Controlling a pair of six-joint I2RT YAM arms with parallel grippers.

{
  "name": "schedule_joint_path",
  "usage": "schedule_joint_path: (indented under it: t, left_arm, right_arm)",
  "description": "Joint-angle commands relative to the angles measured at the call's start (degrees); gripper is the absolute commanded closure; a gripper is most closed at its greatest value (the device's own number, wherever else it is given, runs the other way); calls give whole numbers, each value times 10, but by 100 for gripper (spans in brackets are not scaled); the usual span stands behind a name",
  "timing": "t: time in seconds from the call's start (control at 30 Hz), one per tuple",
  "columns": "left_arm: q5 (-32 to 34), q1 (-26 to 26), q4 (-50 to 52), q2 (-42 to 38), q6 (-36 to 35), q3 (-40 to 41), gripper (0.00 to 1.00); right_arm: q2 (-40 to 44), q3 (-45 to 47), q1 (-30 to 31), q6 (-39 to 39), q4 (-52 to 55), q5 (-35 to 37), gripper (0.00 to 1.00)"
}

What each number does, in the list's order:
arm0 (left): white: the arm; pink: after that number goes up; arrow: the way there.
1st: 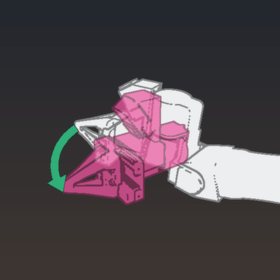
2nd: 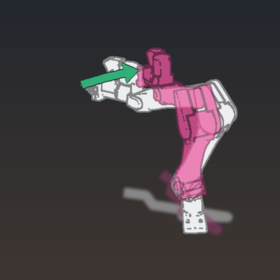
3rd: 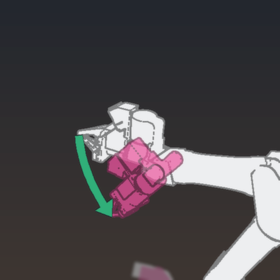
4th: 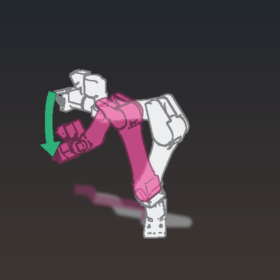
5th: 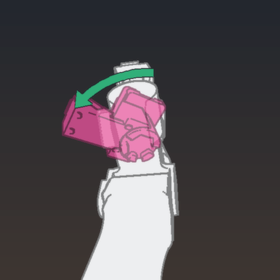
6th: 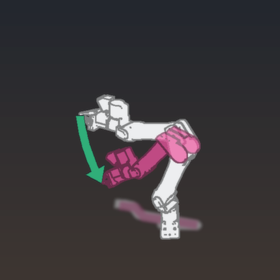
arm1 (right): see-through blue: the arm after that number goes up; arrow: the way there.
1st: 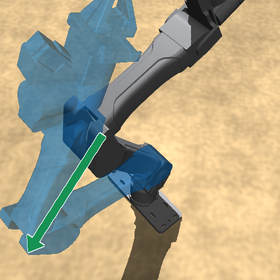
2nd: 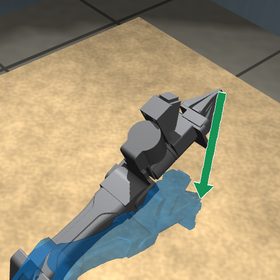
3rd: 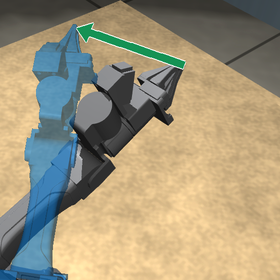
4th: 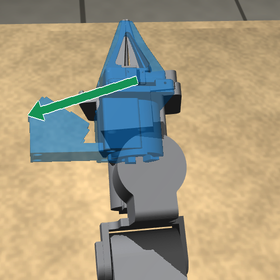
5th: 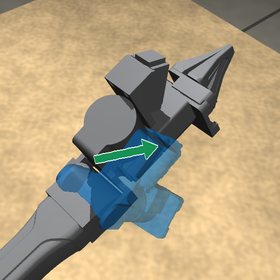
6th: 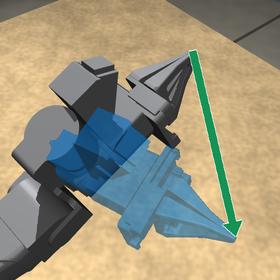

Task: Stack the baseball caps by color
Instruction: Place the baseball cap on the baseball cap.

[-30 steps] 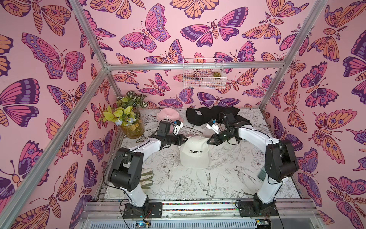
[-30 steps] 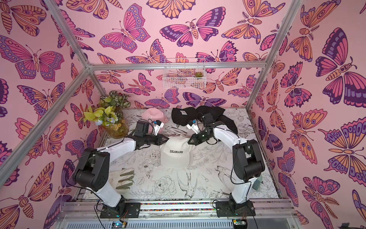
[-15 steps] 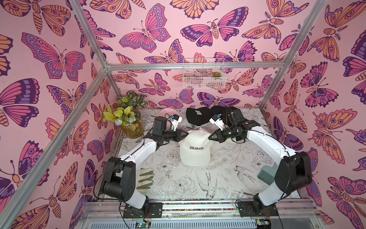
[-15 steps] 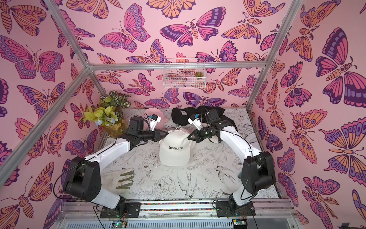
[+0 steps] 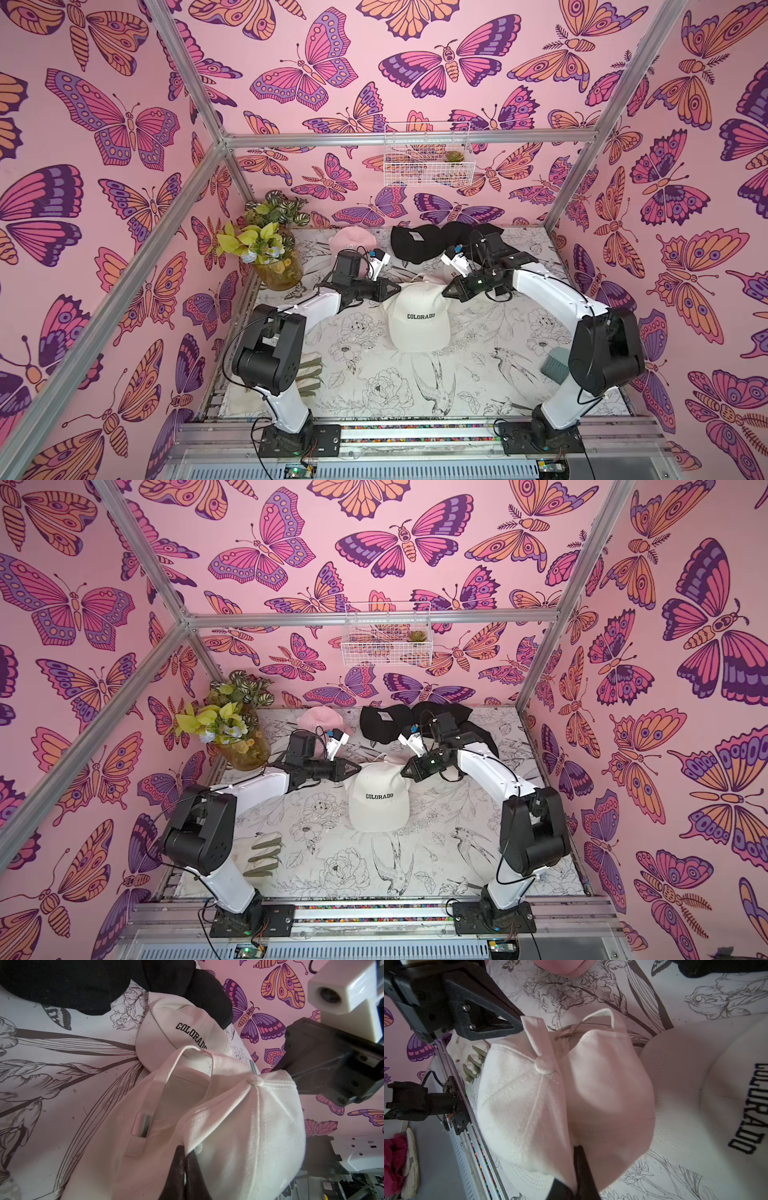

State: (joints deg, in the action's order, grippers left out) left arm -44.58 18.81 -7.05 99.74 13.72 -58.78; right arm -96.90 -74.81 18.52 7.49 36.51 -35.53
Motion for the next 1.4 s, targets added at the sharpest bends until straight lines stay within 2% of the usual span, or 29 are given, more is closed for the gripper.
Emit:
schedule_joint_path:
  t: [0.0,0.23,0.33,0.4,0.67,0.97,1.13,1.23,1.37]
  left_arm:
    - [35,-6,-26,10,-24,11,100]
    - [35,-6,-25,-6,-15,37,100]
    - [53,-6,-25,-15,-18,53,100]
    - [67,-7,-27,-6,-21,57,96]
    - [131,-8,-54,56,0,28,99]
    - [189,-14,-56,103,9,33,100]
    - [209,-20,-55,101,9,46,100]
    - [221,-24,-56,101,8,61,100]
    - [217,-28,-55,85,13,73,100]
  right_arm:
    - [-10,24,4,-7,-14,21,100]
    - [9,56,12,2,-10,5,100]
    - [21,68,12,-7,-28,19,94]
    - [18,74,12,-31,-52,34,92]
    - [-21,84,21,-112,-157,78,98]
    - [-35,128,30,-163,-210,144,100]
    - [-62,123,31,-185,-194,182,99]
    - [-62,123,37,-195,-194,180,96]
    - [-39,125,52,-205,-214,169,82]
